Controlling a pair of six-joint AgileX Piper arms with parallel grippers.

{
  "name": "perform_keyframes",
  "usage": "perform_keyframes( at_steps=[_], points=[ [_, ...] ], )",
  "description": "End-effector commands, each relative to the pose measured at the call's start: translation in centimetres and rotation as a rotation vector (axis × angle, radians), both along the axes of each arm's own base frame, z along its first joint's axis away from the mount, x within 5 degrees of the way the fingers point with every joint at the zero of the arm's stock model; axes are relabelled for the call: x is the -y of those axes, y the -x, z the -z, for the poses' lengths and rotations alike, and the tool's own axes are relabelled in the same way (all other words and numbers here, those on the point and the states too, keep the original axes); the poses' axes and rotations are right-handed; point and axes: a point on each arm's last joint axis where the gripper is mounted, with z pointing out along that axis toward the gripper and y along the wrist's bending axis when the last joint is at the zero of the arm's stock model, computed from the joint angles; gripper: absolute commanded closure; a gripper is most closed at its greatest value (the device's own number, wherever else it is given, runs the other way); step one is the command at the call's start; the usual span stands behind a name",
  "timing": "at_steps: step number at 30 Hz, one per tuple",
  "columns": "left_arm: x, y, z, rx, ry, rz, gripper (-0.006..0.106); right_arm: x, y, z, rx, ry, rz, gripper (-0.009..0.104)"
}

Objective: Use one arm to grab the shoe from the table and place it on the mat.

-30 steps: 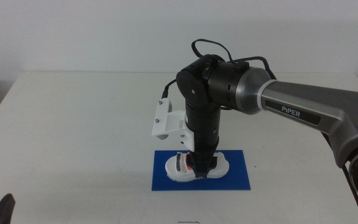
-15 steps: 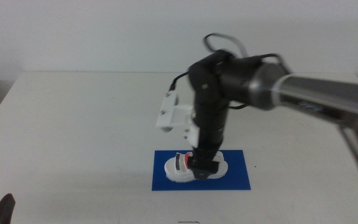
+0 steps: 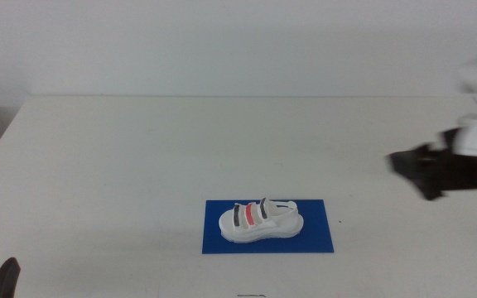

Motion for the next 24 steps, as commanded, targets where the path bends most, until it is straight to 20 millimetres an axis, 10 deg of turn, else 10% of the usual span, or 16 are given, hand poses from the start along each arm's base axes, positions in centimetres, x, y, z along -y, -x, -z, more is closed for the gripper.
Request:
perform_keyframes(
  at_steps=[1,11,24],
  points=[
    [0.0,0.1,-1.0,0.104,0.027,0.002,0.007,2.4,2.8,-2.1,0.222,-0.138,0.105,0.017],
    [0.0,0.1,-1.0,0.104,0.027,0.002,0.007,7.4,13.6,1.4,0.592,-0.113,0.225,0.019],
    [0.0,0.1,-1.0,0.104,0.027,0.002,0.007,7.8,17.3,5.4,0.720,-0.331,0.262,0.019]
  ],
)
